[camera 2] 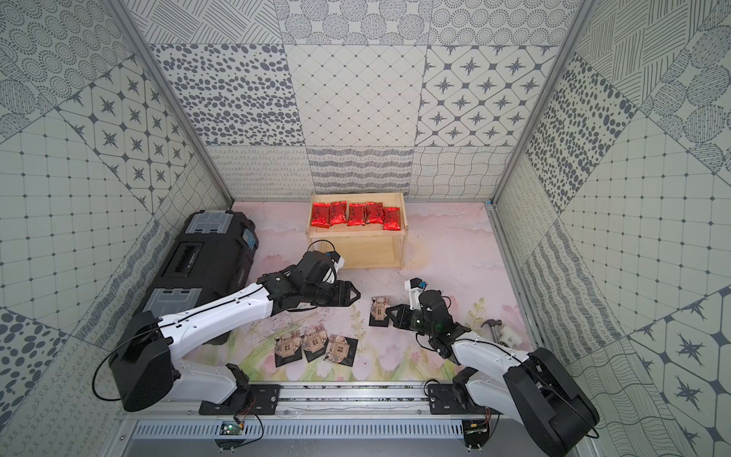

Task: Place the tea bags on the shelf by color
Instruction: Pick up the tea bag from the center of the board.

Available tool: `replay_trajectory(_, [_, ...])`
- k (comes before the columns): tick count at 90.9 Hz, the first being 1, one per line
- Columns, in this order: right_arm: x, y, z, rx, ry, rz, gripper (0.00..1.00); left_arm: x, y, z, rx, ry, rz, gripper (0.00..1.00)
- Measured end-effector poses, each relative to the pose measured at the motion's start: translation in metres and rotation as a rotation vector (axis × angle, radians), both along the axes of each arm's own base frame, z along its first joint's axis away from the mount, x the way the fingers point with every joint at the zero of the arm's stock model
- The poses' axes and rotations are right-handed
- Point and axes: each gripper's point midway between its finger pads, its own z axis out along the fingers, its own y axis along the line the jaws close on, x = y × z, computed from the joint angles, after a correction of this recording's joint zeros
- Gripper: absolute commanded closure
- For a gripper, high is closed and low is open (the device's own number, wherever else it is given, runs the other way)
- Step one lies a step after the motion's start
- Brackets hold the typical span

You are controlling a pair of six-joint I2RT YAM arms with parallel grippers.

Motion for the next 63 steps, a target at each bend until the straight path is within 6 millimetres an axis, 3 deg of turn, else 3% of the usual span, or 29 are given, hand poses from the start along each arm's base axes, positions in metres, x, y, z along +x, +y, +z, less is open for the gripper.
replay_trajectory(19, [0.001, 0.002, 0.033, 0.051, -0.077, 0.011, 1.0, 0.006, 0.011, 0.005, -0.061, 0.022, 0.014, 0.23])
replay_trajectory(49, [-0.005, 0.016, 0.052, 0.111, -0.098, 0.094, 1.0, 0.012, 0.026, -0.007, -0.196, 0.091, 0.014, 0.18])
replay_trajectory(63, [-0.001, 0.03, 0.067, 0.167, -0.104, 0.154, 1.0, 0.007, 0.021, -0.012, -0.278, 0.126, -0.026, 0.17])
